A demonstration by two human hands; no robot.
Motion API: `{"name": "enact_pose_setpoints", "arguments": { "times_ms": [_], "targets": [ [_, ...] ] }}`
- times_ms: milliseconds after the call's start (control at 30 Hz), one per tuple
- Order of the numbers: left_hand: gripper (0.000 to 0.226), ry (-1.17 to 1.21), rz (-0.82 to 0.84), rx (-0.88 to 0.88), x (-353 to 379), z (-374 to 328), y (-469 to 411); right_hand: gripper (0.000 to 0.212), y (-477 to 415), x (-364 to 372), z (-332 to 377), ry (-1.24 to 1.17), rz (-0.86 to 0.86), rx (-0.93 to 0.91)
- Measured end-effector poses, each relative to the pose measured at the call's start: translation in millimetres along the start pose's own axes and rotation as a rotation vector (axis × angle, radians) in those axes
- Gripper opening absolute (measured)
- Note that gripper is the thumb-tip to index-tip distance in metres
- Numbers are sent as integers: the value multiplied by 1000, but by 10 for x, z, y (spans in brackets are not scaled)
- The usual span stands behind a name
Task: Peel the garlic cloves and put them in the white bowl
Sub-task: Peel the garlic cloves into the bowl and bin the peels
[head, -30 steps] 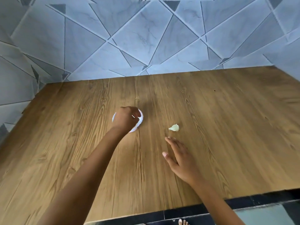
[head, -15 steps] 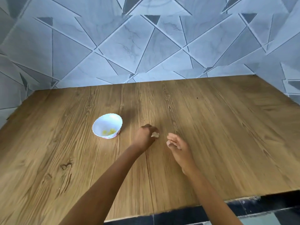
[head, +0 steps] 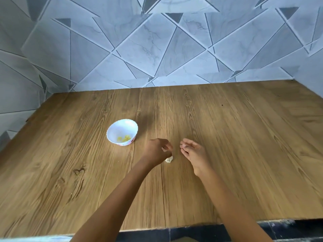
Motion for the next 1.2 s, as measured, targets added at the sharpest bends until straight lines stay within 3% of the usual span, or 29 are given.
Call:
{"name": "enact_pose_setpoints", "arguments": {
  "times_ms": [200,367,533,633,700,867,1200],
  "targets": [
    [24,-50,82,-16,143,134,89,33,13,16,-52,80,32,-41],
    [17,54,48,-35,144,140,71,33,30,54,-51,91,83,-54],
    [11,713,249,-229,110,184,6,19,65,173,-27,-43,134,-6],
    [18,868,323,-252,143,71,-16,22,64,329,48,-178,196,23],
    [17,844,297,-241,127,15,-24,18,23,358,113,-156,191,2],
    [10,525,54,-100,-141,-93,-96,20,-87,296,197,-183,139,-12],
    [5,448,1,-129,-81,-25,-131,24,-134,284,90,-198,190,44]
  ]
}}
Point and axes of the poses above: each hand's wrist, its own y-axis away from the middle knuckle, its own x-axis out of the palm, z = x × y, the point moved 10 cm from there along -y, towards the middle knuckle, and after that the axes turned 14 degrees about -x, right-handed, at the moved point
